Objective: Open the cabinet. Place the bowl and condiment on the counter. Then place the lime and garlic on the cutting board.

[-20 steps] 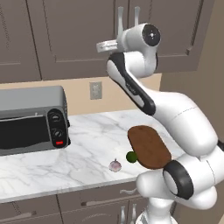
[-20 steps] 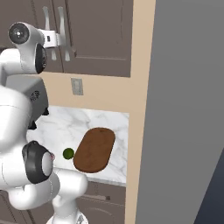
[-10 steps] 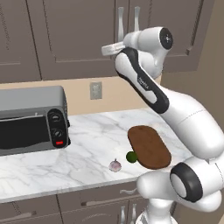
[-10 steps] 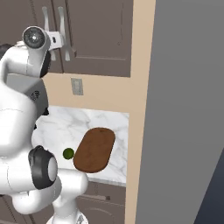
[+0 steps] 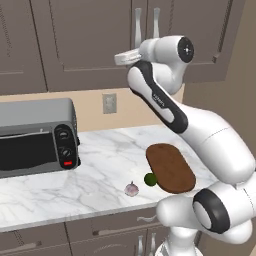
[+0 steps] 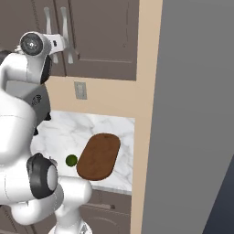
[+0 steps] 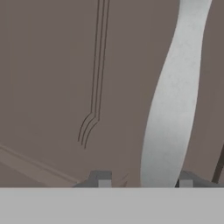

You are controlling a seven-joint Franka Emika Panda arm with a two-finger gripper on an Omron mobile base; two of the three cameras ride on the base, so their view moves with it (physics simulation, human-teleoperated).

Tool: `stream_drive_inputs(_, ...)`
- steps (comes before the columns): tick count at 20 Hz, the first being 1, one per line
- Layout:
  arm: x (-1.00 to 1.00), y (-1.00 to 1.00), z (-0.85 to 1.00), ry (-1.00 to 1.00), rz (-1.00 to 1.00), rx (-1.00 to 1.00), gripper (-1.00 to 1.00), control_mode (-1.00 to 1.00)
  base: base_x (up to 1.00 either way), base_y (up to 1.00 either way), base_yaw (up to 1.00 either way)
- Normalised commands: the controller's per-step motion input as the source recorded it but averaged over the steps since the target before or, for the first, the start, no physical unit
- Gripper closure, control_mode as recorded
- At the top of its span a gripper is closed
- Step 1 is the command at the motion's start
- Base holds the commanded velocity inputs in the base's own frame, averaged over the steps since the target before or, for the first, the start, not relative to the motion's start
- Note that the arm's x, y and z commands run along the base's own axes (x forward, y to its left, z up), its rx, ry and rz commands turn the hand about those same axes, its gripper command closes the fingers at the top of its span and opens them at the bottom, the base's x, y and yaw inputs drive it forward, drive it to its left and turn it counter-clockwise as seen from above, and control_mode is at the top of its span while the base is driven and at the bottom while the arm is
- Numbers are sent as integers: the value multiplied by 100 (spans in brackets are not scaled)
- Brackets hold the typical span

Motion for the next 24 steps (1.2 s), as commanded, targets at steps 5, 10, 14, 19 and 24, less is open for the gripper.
stream_drive_inputs(5,-43,100,-7,0,-21,0,100,-100,0,0,0)
stream_drive_inputs(10,-65,100,-7,0,-27,0,100,-100,0,0,0)
stream_drive_inputs(14,-62,100,-9,0,-20,0,100,-100,0,0,0)
stream_drive_inputs(19,-36,100,-7,0,-10,0,100,-100,0,0,0)
stream_drive_inputs(24,-26,100,-13,0,-4,0,100,-100,0,0,0)
